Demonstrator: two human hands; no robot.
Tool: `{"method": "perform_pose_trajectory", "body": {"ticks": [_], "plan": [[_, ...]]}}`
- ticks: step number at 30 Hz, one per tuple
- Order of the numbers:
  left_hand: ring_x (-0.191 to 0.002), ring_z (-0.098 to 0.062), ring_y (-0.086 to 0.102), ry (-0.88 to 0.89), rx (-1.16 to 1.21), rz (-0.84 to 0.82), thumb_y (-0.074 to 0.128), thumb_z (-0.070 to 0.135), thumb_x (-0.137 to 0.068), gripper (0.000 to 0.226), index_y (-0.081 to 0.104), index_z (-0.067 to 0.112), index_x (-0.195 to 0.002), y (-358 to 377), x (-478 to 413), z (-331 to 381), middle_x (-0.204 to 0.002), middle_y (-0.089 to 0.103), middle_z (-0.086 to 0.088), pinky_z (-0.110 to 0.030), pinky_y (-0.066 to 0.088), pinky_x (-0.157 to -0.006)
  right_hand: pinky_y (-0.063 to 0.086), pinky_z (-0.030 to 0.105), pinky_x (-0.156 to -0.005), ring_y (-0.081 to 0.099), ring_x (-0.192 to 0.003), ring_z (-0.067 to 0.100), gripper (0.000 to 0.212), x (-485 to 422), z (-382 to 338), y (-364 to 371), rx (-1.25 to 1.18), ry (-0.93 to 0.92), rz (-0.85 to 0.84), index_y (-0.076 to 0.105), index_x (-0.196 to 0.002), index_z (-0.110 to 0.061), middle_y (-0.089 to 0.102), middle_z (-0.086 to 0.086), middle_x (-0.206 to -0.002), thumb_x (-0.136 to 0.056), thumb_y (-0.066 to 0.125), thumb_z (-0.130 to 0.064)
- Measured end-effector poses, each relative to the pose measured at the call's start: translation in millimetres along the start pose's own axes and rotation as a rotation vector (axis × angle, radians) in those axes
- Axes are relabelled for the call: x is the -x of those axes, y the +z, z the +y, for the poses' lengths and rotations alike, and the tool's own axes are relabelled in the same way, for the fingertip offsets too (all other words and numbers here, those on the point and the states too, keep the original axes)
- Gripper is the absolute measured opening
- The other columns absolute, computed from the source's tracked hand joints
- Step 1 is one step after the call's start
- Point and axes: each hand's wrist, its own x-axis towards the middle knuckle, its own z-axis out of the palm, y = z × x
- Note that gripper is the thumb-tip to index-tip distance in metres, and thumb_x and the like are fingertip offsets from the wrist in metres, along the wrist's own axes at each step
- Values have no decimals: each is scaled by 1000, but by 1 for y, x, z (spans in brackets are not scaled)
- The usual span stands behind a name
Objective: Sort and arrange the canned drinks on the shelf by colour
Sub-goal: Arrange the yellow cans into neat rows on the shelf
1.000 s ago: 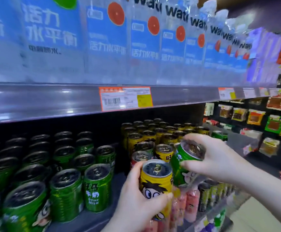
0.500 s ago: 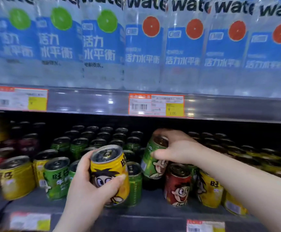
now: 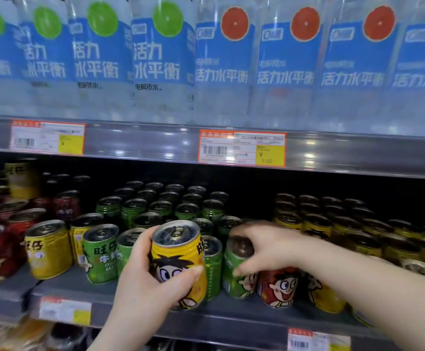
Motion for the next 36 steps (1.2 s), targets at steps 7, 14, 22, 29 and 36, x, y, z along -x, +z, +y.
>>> {"method": "perform_pose_trajectory", "body": {"ticks": [7, 14, 22, 29, 36], "plan": [[-83, -2, 67, 9, -11, -119, 78, 44, -35, 72, 54, 41, -102, 21, 0, -1, -93, 70, 18, -23, 50, -72, 28, 31, -112, 27, -138, 20, 107, 19, 27, -11, 132, -10, -39, 9, -147, -36, 27, -1, -153, -64, 71, -62], [-82, 3, 66, -22, -42, -205, 80, 42, -35, 75, 52, 41, -105, 47, 2, -6, -92, 69, 24, -16, 50, -67, 43, 28, -96, 43, -128, 15, 85, 39, 36, -6, 112, 38, 6, 29, -142, -32, 40, -6, -144, -71, 68, -57], [-81, 5, 65, -46, -77, -348, 81, 28, -46, 68, 51, 37, -107, 96, 6, -10, -90, 69, 24, -7, 48, -64, 37, 19, -95, 40, -117, 1, 77, 94, 67, -66, -38, 73, 255, 34, -140, -36, 40, -18, -129, -73, 69, -49], [-93, 5, 53, -19, -247, -367, 80, 24, -65, 66, 38, 41, -113, 157, 1, -24, -105, 54, 21, -5, 38, -67, 46, 15, -90, 47, -113, -1, 78, 136, 91, -71, -85, 105, 327, 37, -139, -37, 44, -16, -135, -70, 73, -44], [-123, -7, 38, -60, -348, -339, 76, 19, -72, 95, 15, 33, -143, 174, 0, -45, -136, 32, 7, -16, 29, -96, 50, 15, -83, 48, -113, 0, 76, 152, 109, -64, -89, 87, 300, 37, -137, -37, 41, -21, -127, -71, 73, -45]]}}
